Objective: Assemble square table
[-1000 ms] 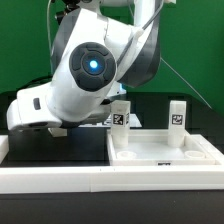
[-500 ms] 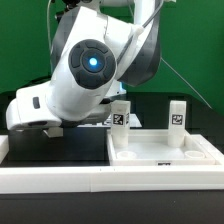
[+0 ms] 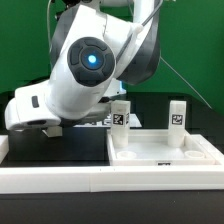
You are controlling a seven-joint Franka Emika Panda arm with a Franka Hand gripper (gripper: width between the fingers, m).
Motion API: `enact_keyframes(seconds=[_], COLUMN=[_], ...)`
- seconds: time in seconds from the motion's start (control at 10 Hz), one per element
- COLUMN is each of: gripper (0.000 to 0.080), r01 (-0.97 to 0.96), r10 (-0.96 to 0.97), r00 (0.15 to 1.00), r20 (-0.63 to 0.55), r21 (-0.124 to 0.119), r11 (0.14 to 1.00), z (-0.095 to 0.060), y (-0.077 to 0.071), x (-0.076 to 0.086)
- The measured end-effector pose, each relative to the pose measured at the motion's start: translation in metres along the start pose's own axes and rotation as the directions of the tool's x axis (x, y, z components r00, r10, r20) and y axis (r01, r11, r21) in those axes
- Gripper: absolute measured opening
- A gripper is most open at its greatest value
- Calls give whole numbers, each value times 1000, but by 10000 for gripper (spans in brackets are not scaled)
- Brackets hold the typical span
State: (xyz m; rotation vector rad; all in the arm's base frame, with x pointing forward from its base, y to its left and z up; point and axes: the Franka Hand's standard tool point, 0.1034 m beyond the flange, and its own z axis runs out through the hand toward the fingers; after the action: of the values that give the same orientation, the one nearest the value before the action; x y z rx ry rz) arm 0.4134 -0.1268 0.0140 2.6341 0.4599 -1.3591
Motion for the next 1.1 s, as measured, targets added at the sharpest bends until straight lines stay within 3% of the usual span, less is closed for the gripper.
enact_keyframes(seconds=[0.2, 0.3, 0.6, 0.7, 0.8, 1.1], gripper=[288, 288, 290, 290, 290, 290], r01=[4, -1, 0, -1, -1, -10], r10=[-4, 1, -1, -2, -9, 1], r00=[1000, 1000, 998, 991, 976, 937], r20=[-19, -31, -66, -131, -220, -350], r21=[8, 7, -5, -24, -43, -24], r11=[1000, 1000, 1000, 1000, 999, 1000], z=[-33, -40, -39, -44, -57, -105], y=[5, 8, 10, 13, 11, 26], x=[-14, -16, -10, -4, -4, -22])
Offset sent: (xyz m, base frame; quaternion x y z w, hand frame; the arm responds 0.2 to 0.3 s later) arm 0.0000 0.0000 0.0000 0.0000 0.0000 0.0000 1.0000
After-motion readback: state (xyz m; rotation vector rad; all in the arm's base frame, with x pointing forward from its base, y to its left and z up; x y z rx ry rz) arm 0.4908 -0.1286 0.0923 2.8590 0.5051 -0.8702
